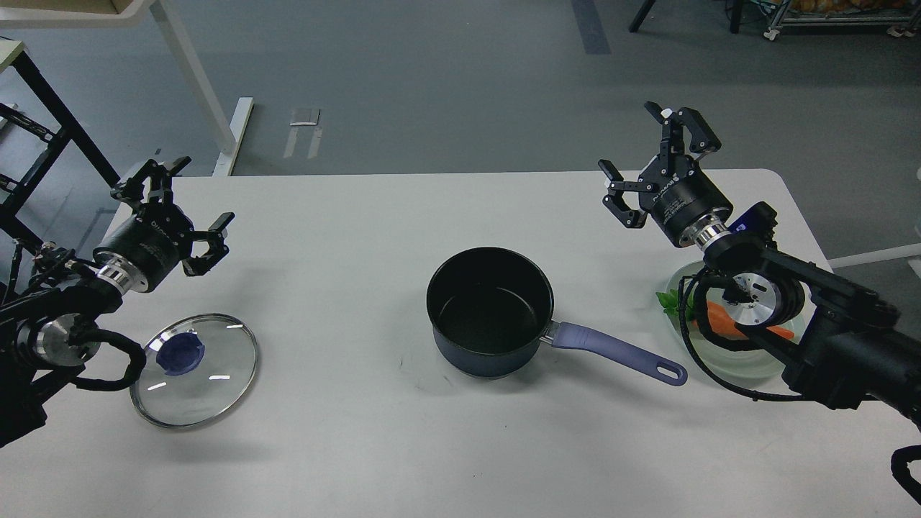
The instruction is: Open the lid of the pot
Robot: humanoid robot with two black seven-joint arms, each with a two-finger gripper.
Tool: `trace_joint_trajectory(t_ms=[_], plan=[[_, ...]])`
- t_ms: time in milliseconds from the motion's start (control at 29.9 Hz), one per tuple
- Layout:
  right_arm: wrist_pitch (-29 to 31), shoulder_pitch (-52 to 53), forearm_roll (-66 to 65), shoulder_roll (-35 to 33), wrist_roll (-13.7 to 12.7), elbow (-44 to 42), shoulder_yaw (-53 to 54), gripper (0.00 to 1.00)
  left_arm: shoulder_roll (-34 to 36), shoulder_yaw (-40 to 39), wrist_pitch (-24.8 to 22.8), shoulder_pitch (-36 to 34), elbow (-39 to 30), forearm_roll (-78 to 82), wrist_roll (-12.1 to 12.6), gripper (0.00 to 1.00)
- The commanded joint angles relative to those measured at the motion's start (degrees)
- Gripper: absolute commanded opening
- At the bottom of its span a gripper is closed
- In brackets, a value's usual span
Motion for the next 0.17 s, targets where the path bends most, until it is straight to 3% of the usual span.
trace_joint_trajectory(t_ms=[0,134], plan=[[0.7,-0.4,0.0,0.2,0.0,-0.1,-0.2,1.0,-1.6,-3.6,0.0,0.0,0.7,0.0,0.8,1.0],[0.8,-0.4,0.0,0.3,0.0,-0.3,0.0,1.0,-1.7,-5.9,0.0,-0.2,0.8,0.1,0.9,1.0]])
